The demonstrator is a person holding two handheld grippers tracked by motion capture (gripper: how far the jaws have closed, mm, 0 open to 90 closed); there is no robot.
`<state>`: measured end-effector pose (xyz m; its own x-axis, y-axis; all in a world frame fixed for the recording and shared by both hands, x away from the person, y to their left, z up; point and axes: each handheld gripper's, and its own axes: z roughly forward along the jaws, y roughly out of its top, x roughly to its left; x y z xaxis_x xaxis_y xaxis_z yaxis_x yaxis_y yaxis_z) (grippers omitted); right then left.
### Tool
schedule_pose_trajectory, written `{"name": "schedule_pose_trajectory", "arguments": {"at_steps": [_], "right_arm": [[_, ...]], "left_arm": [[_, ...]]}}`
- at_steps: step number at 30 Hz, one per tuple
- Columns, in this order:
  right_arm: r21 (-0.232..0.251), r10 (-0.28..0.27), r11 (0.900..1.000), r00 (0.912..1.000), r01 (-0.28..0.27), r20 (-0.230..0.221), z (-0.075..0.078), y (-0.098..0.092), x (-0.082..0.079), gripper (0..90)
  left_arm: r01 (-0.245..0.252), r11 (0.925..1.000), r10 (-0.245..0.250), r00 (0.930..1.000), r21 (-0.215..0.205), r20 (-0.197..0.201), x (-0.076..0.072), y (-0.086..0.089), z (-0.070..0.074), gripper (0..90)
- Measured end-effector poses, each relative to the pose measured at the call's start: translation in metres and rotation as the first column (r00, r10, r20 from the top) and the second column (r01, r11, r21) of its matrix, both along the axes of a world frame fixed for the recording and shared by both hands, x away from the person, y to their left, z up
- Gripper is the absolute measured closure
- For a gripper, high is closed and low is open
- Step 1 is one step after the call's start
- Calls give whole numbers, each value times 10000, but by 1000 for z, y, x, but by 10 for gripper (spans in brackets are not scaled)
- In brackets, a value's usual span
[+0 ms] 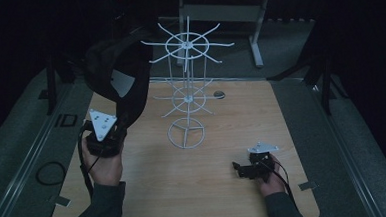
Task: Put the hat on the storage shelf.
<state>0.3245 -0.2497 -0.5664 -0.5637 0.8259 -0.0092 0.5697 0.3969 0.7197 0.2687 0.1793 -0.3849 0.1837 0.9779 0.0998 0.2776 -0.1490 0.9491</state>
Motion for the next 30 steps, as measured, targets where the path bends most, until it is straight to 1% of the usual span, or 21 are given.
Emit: {"name": "schedule_pose_trajectory", "arguments": {"at_steps": [10,13,15,16,17,18,19,20,21,22,23,25,26,27,28,29,30], "right_arm": [[0,1,10000,10000,-1,-1,0,0,0,122],[-2,3,10000,10000,-3,1,0,0,0,123],[-3,4,10000,10000,-4,3,0,0,0,123],[-4,3,10000,10000,-3,5,0,0,0,123],[-10,6,10000,10000,-6,16,0,0,0,123],[-16,8,10000,10000,-8,21,0,0,0,123],[-27,9,10000,10000,-8,15,0,0,0,122],[-27,9,10000,10000,-8,15,0,0,0,122],[-14,15,10000,10000,-15,2,0,0,0,123],[-14,15,10000,10000,-15,2,0,0,0,123],[-13,11,10000,10000,-11,11,0,0,0,123],[-19,13,10000,10000,-13,22,0,0,0,123],[-14,12,10000,10000,-12,21,0,0,0,123],[-18,13,10000,10000,-13,20,0,0,0,123],[-21,14,10000,10000,-14,18,0,0,0,123],[-24,15,10000,10000,-15,21,0,0,0,123],[-24,15,10000,10000,-15,21,0,0,0,123]], "left_arm": [[41,9998,-43,9999,191,102,-1,-8,-3,863],[-6,9992,-1,9999,404,159,-2,-13,-6,863],[-74,9979,59,9997,637,244,-3,-17,-9,863],[-74,9979,59,9997,637,244,-3,-17,-9,863],[-144,9956,116,9995,924,311,-3,-20,-12,863],[-144,9956,116,9995,924,311,-3,-20,-12,863],[-164,9934,130,9994,1131,310,-4,-24,-16,863],[-164,9934,130,9994,1131,310,-4,-24,-16,863],[-167,9902,126,9995,1386,303,-3,-28,-20,862],[-167,9902,126,9995,1386,303,-3,-28,-20,862],[-89,9877,46,9996,1561,278,-2,-31,-23,861],[-92,9839,36,9995,1783,319,-1,-34,-26,859],[-92,9839,36,9995,1783,319,-1,-34,-26,857],[-53,9802,-4,9996,1978,287,0,-38,-29,855],[-53,9802,-4,9996,1978,287,0,-38,-29,851],[61,9759,-133,9994,2181,315,0,-41,-31,848],[61,9759,-133,9994,2181,315,0,-41,-31,845]]}}
